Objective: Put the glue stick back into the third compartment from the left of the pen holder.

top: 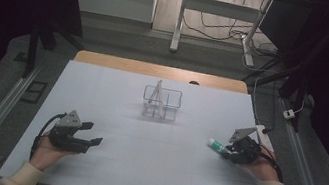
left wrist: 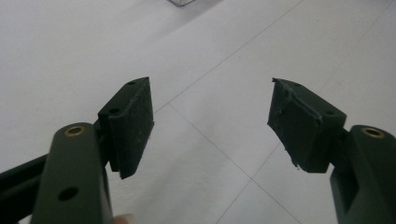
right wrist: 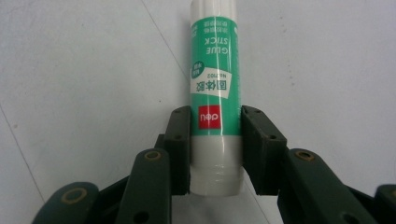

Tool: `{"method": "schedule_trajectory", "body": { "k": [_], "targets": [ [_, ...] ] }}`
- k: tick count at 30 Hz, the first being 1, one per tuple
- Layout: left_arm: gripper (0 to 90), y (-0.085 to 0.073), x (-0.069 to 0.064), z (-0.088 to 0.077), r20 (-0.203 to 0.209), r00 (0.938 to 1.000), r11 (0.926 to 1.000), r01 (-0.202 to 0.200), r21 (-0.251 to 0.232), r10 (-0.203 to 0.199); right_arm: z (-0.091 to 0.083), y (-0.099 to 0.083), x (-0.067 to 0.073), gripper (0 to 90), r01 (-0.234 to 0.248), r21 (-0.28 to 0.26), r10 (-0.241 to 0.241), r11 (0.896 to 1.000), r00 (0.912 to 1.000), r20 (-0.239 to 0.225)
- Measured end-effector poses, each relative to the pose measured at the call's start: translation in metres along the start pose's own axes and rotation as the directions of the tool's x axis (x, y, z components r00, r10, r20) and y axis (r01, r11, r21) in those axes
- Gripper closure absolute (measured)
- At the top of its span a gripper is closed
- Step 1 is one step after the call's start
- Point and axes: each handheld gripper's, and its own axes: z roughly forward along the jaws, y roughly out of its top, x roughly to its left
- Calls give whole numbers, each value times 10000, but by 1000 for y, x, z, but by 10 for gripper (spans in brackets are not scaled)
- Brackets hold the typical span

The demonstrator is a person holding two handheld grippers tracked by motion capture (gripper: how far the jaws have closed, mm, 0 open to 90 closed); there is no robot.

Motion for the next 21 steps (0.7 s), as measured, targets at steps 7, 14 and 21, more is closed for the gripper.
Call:
{"method": "schedule_trajectory", "body": {
  "k": [7, 14, 21],
  "targets": [
    [311, 0, 0, -1, -35, 10000, 10000, -6, -68, 6, -6, 3, 0, 647, -230, -619, 240, 9978, 9996, 154],
    [312, 1, -2, -1, -64, 10000, 9999, -64, -123, 63, -14, 10, 0, 648, -755, -1504, 764, 9857, 9971, 3],
    [313, 4, -5, -2, -179, 9997, 9996, -193, -218, 189, -18, 27, 8, 647, -1035, -2021, 995, 9739, 9946, -299]
  ]
}}
